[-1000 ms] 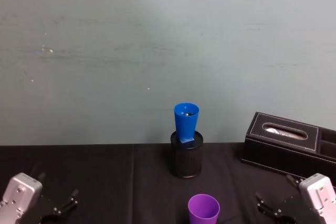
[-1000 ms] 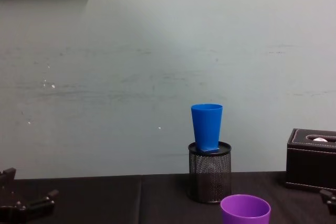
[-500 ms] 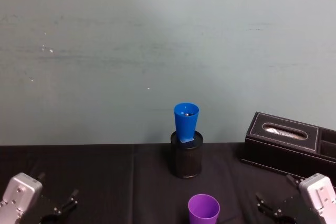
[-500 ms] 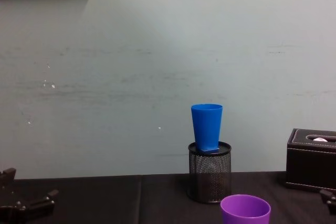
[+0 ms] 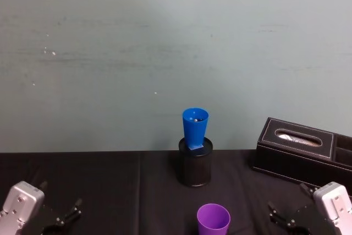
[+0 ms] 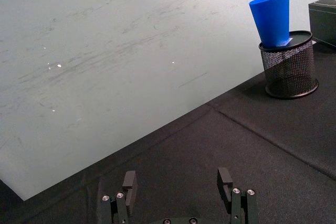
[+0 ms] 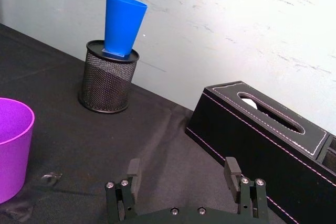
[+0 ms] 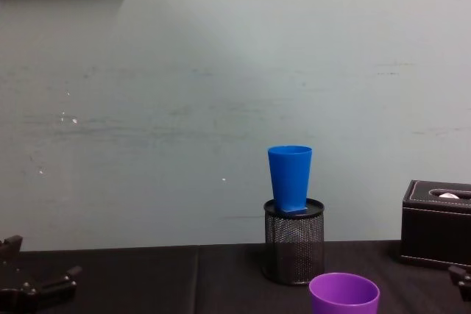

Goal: Pick up one cup with a gripper and tap it against the other cup.

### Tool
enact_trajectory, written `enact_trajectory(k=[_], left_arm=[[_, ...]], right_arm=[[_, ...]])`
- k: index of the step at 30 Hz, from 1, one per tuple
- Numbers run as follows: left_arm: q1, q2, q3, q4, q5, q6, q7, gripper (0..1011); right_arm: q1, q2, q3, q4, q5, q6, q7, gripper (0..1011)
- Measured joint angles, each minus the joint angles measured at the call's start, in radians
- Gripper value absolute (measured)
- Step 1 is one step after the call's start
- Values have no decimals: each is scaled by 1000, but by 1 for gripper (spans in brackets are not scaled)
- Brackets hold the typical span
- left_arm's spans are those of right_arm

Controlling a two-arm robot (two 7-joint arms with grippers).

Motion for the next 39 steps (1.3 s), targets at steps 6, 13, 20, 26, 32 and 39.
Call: enact_trajectory(k=[6, 13, 20, 26, 32, 39], left_arm=[[0, 0, 0, 0, 0, 0, 0, 1004], [0, 0, 0, 0, 0, 0, 0, 1005], [0, 0, 0, 0, 0, 0, 0, 1005], [0, 0, 0, 0, 0, 0, 0, 1005], [0, 0, 0, 0, 0, 0, 0, 1004], [0, 0, 0, 0, 0, 0, 0, 1005]], right_arm=[[0, 0, 0, 0, 0, 0, 0, 1000], [0, 0, 0, 0, 0, 0, 0, 1000], [-8, -4, 19, -12, 22, -6, 33, 1000], [-42, 0, 59, -58, 77, -12, 79, 1000], [-95, 14, 96, -109, 157, 4, 147, 1000], [-155, 47, 129, -146, 241, 24, 265, 1000]])
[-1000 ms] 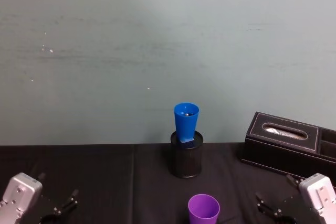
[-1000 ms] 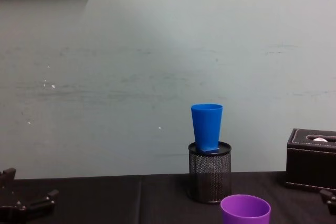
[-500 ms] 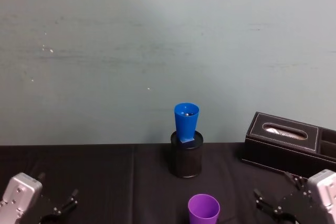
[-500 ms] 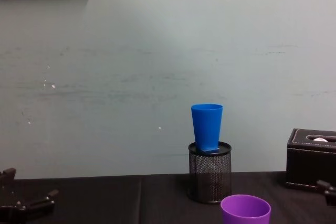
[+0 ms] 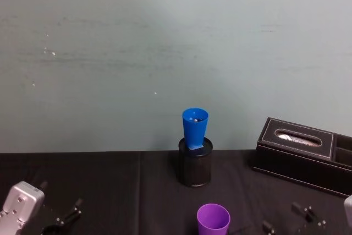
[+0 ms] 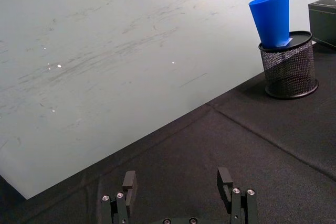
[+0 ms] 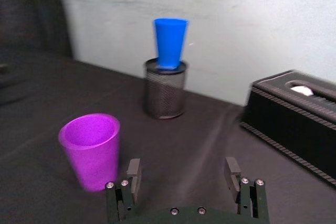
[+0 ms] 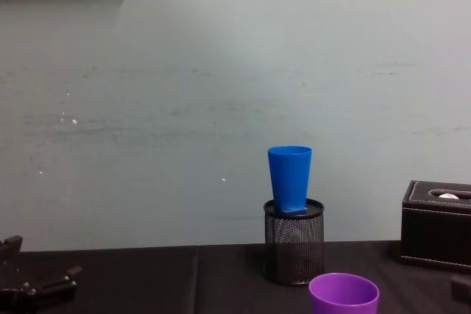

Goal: Pick up one cup with a gripper and tap it against the other cup.

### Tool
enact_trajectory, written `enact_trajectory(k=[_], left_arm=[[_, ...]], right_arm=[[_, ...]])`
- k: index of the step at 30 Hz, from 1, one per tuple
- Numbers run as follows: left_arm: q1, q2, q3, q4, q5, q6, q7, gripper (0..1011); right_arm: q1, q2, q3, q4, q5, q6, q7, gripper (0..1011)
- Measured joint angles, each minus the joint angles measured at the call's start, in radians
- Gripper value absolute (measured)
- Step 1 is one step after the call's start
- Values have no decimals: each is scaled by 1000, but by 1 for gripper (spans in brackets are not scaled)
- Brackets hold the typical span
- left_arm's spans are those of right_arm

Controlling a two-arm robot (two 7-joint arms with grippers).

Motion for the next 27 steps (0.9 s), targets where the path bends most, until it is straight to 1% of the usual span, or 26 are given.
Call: enact_trajectory(k=[3, 7, 10, 13, 14, 17, 24, 27], left_arm=[[0, 0, 0, 0, 0, 0, 0, 1005], [0, 0, 0, 0, 0, 0, 0, 1005], [0, 0, 0, 0, 0, 0, 0, 1004], [0, 0, 0, 0, 0, 0, 0, 1005], [0, 0, 0, 0, 0, 0, 0, 1004], [0, 0, 0, 0, 0, 0, 0, 1004], [0, 0, 0, 0, 0, 0, 0, 1005], [0, 0, 0, 0, 0, 0, 0, 1005]], right_arm=[[-10, 14, 3, -1, 17, 1, 54, 1000], [-14, 28, 1, 10, 17, -5, 113, 1000], [-8, 30, -2, 31, 19, -9, 163, 1000], [0, 27, -7, 44, 18, -15, 194, 1000], [7, 23, -12, 53, 16, -22, 214, 1000], [23, 9, -20, 72, 13, -34, 246, 1000], [61, -31, -35, 111, 0, -35, 288, 1000], [71, -43, -39, 119, -5, -35, 301, 1000]])
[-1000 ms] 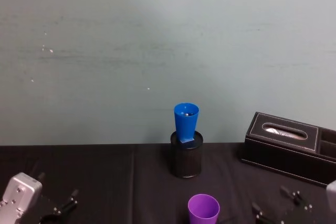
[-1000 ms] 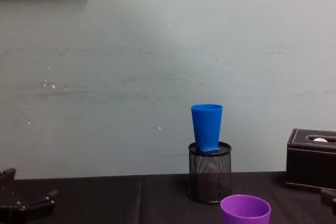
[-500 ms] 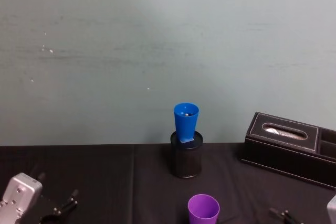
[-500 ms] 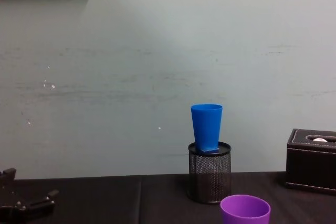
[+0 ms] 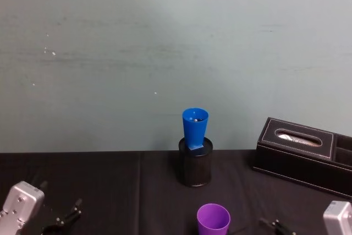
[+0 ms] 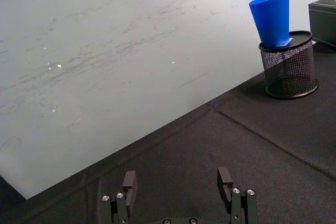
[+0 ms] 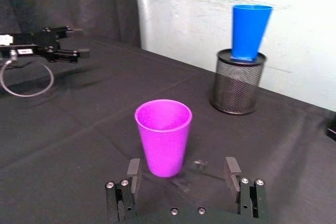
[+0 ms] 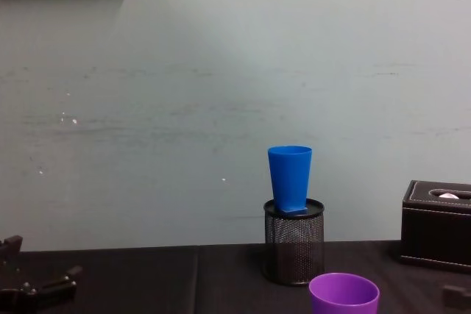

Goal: Pick up one cup with a gripper and tap it against the other cup.

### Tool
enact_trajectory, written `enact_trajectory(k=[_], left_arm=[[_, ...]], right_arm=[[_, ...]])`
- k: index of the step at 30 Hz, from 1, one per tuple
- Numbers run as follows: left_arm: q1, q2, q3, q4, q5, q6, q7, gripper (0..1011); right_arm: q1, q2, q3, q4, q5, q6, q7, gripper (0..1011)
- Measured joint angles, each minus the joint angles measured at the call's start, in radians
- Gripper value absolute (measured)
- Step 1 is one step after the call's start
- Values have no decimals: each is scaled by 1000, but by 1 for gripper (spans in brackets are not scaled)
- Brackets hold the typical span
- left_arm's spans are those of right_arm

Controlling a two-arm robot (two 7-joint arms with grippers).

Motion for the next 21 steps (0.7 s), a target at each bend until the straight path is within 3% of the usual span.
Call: enact_trajectory(k=[21], left_arm=[[0, 0, 0, 0, 0, 0, 0, 1005]], right_arm=[[118, -116, -54, 130, -20, 21, 87, 1000]])
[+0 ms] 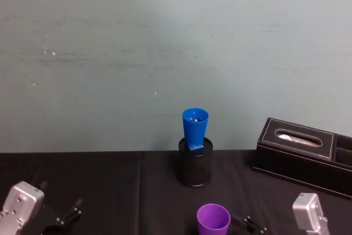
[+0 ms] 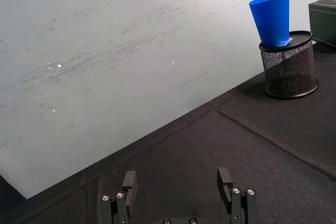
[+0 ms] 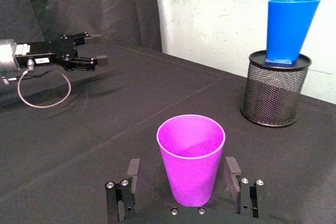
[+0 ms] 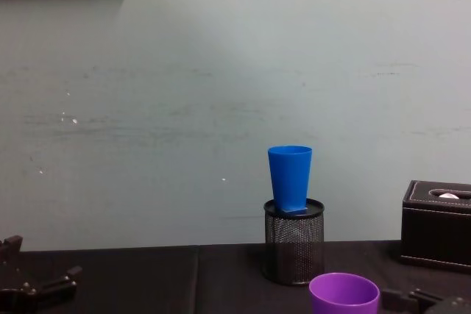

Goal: Pick up one cup with a gripper and tap it against the other cup.

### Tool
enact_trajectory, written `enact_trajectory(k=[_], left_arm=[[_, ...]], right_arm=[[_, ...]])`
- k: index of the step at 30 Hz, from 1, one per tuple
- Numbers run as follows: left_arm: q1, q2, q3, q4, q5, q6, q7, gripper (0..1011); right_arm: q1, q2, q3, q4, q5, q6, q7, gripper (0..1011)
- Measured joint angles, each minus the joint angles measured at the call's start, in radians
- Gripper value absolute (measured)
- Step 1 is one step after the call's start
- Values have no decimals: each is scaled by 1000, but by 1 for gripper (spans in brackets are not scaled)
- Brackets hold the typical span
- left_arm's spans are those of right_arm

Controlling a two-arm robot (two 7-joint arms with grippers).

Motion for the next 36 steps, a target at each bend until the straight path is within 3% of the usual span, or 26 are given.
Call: enact_trajectory(k=[17, 36], left_arm=[[0, 0, 0, 0, 0, 0, 0, 1005], [0, 0, 0, 0, 0, 0, 0, 1005]], right_arm=[[103, -86, -42, 120, -37, -10, 8, 1000], [98, -80, -40, 113, -36, -12, 8, 1000]])
